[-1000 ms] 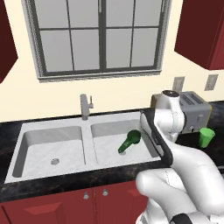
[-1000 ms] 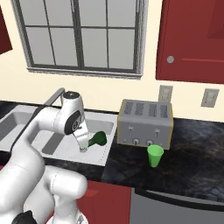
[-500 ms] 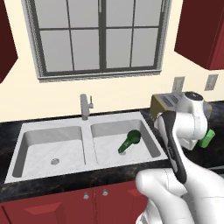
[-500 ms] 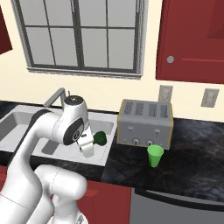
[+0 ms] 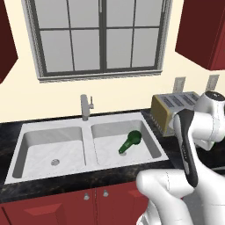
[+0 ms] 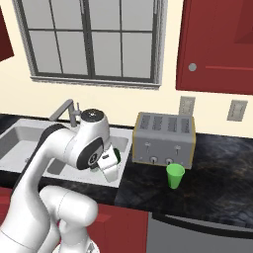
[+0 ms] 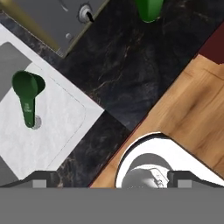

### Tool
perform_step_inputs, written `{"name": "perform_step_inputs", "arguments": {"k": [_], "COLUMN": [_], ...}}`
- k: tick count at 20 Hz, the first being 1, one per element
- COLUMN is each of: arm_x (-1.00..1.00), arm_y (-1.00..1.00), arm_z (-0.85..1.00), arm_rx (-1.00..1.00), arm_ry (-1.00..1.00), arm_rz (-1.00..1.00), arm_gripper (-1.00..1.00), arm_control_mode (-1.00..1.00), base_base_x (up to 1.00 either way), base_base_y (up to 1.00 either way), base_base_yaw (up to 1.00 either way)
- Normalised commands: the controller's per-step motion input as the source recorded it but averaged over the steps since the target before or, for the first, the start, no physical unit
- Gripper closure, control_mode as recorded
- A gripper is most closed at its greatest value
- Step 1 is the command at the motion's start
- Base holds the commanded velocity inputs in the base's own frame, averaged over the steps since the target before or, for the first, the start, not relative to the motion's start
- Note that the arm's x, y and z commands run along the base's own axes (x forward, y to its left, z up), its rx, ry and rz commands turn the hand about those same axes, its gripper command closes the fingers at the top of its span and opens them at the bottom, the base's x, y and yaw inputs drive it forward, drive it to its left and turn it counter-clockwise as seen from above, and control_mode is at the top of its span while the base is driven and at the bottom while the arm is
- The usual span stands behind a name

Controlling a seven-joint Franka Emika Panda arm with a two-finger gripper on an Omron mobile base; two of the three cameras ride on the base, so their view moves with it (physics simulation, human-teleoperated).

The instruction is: Move any existing items from the left basin to the right basin for drying. Then move the cup from the counter to the left basin of the sink for washing.

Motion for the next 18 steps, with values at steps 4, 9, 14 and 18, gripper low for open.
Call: {"name": "perform_step_inputs", "arguments": {"k": [4,9,14,18], "arm_x": [0.0,0.0,0.0,0.0], "arm_y": [-0.38,-0.43,-0.41,-0.35], "arm_z": [0.19,0.13,0.04,0.0], "arm_rx": [-0.05,-0.07,-0.08,-0.09], "arm_ry": [-0.02,-0.02,0.0,-0.01], "arm_rz": [0.04,0.06,0.05,0.05], "arm_gripper": [-1.0,-1.0,-1.0,-1.0], "arm_control_mode": [-1.0,-1.0,-1.0,-1.0], "base_base_x": [0.0,0.0,0.0,0.0], "base_base_y": [0.0,0.0,0.0,0.0], "base_base_yaw": [0.0,0.0,0.0,0.0]}}
